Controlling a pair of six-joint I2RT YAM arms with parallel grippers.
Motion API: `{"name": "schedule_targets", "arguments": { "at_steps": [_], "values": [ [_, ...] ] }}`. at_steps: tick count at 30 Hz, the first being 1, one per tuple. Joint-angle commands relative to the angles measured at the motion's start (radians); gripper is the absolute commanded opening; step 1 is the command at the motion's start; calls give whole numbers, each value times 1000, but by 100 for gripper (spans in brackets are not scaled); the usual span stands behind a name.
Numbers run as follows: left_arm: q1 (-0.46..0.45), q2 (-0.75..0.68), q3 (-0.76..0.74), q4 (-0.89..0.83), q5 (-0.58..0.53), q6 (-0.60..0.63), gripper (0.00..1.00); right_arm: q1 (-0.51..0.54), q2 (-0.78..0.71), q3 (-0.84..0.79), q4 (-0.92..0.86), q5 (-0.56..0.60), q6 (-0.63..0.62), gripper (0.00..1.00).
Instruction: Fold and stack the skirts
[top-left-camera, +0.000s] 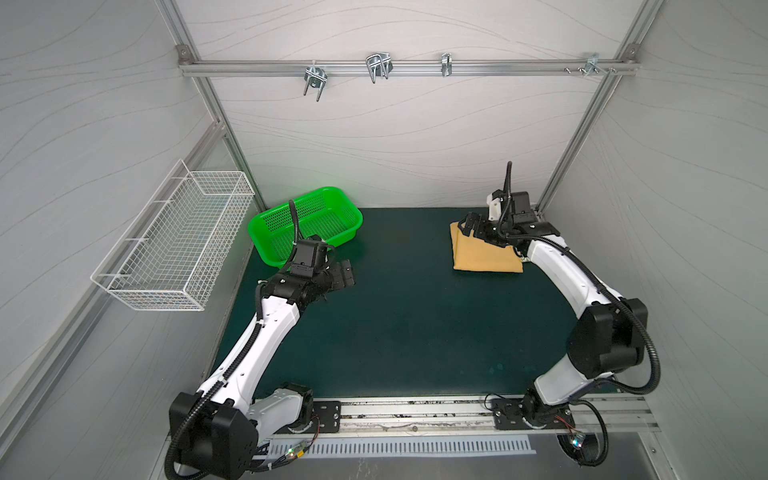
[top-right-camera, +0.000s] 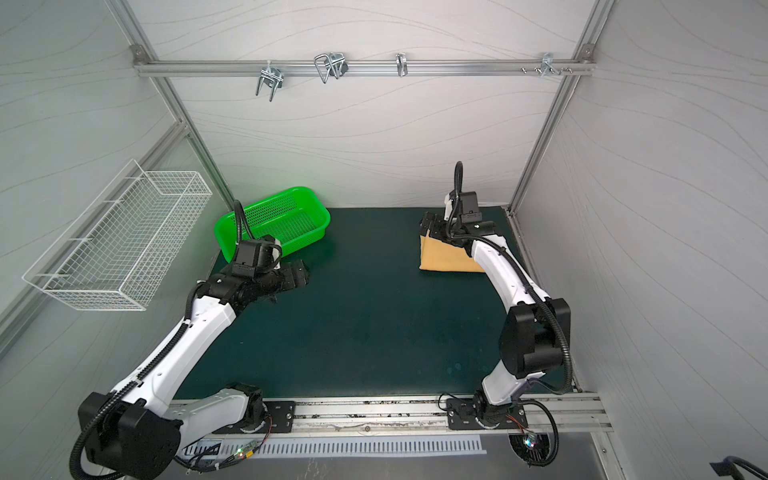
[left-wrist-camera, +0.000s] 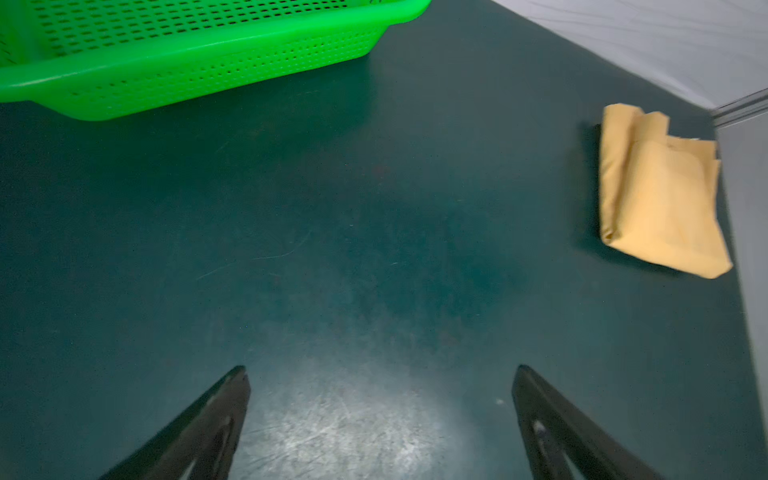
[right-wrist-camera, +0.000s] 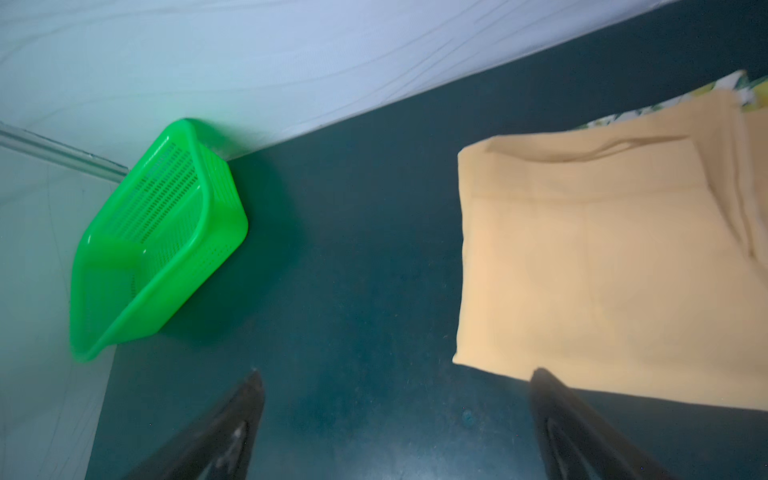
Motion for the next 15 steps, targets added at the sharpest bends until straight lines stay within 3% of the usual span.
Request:
{"name": "schedule_targets", "arguments": {
  "at_steps": [1, 6, 11, 15],
  "values": [
    [11, -44, -66, 14, -136, 80, 99, 38, -38, -58, 94, -18, 42, 99],
    [29, -139, -204, 188, -192, 129, 99, 55, -50, -115, 90, -50, 29, 99],
    [58, -252, -391, 475, -259, 149, 99, 55, -137, -226, 124, -19, -29, 99],
    [159, -232, -473, 629, -246, 111, 99, 54, -202, -298, 100, 70, -75, 99]
  ]
}}
